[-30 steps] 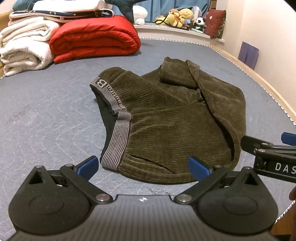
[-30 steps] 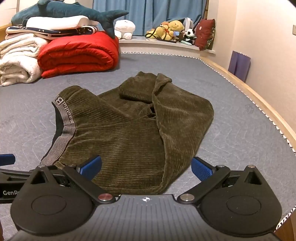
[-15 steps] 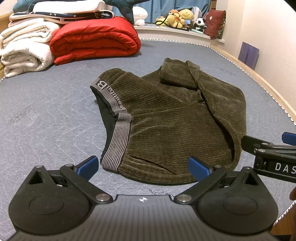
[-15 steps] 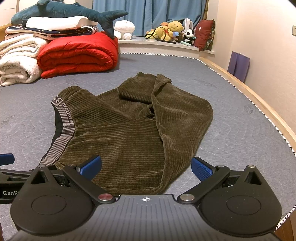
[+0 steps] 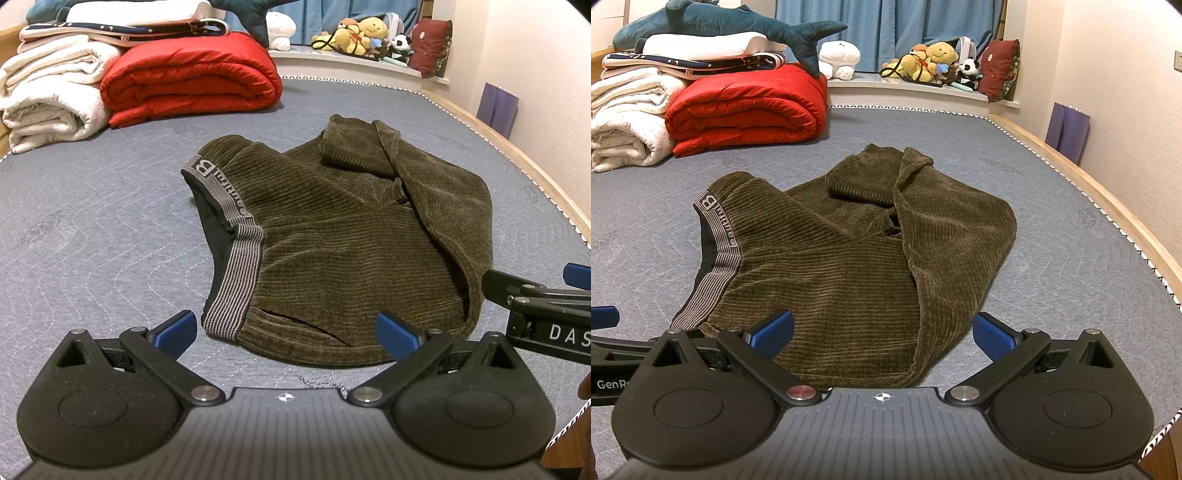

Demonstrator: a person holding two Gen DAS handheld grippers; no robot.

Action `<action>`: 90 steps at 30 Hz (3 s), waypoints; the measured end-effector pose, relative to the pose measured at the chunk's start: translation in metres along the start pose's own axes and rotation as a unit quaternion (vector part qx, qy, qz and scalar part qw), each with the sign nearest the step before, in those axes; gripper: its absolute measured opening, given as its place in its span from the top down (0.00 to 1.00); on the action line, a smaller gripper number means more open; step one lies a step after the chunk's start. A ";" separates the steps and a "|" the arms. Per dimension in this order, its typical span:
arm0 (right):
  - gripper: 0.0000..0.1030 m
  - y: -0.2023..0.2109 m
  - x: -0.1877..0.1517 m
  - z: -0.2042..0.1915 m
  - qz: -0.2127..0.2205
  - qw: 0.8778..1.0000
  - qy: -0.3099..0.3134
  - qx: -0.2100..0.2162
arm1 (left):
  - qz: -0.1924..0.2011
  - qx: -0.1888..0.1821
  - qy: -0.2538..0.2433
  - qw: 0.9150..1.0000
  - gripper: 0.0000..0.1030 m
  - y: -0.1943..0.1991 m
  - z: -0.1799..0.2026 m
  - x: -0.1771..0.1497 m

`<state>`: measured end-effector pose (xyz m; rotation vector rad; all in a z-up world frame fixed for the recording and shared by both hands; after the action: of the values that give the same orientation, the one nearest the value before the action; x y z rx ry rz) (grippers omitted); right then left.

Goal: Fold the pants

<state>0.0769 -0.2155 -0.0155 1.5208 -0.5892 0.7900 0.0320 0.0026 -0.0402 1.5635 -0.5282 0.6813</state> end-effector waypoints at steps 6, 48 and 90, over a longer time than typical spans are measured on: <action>0.01 -0.001 0.000 0.000 0.000 1.000 0.000 0.000 | 0.000 0.000 0.000 1.000 0.00 0.000 0.000 0.000; 0.17 -0.181 -0.030 0.066 -0.122 0.990 0.052 -0.058 | -0.062 -0.117 0.048 0.990 0.22 -0.188 -0.058 0.030; 0.59 -0.005 -0.040 -0.078 -0.118 0.966 0.062 0.222 | -0.008 -0.043 0.017 0.999 0.45 0.011 -0.203 0.011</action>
<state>0.0447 -0.1411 -0.0490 1.8902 -0.1319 0.8592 0.0087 0.2040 -0.0168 1.4722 -0.5115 0.6642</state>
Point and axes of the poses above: each gripper's, at about its wrist camera, not at the fingertips, and y roughly against the way its jaws point, z to its right, x to its top, the point moved 6 cm from there along -y, roughly the way its jaws point, and after that the axes turned 4 degrees about x, right-handed, at the moved point
